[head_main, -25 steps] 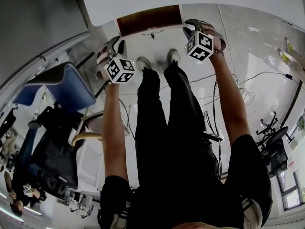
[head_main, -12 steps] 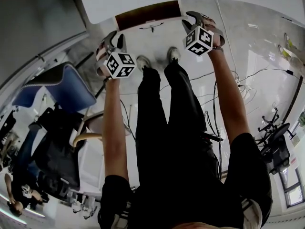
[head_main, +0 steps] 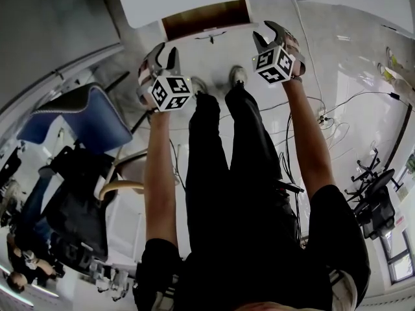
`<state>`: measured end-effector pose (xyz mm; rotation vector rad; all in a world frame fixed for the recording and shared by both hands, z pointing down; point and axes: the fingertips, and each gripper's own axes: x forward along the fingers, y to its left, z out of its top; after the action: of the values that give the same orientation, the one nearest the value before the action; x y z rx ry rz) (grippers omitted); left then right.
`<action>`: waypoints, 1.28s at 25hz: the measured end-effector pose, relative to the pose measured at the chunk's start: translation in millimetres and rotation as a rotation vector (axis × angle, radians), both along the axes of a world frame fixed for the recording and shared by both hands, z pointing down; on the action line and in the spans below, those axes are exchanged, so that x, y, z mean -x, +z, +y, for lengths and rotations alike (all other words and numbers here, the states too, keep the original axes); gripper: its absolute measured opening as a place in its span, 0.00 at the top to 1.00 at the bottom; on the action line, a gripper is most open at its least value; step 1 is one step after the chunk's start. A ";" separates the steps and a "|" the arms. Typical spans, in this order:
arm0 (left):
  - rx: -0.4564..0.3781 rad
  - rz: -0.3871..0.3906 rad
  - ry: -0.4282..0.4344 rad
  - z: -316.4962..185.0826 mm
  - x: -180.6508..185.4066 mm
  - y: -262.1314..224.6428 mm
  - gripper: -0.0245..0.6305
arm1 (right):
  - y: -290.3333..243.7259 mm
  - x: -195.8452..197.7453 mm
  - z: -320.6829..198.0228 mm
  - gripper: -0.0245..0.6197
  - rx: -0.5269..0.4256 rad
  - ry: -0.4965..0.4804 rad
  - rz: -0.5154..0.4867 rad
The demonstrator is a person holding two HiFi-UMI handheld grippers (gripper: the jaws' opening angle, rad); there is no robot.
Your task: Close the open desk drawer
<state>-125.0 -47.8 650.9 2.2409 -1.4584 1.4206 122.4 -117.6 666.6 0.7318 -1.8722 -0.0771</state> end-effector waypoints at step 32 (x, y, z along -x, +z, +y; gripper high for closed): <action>-0.290 0.689 -0.336 28.0 -39.9 -139.7 0.94 | 83.3 77.3 34.5 0.75 0.645 1.064 -1.535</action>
<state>-85.1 -19.8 511.2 2.1522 -1.7151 0.2957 45.1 -83.1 749.9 1.3519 -2.2117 2.1629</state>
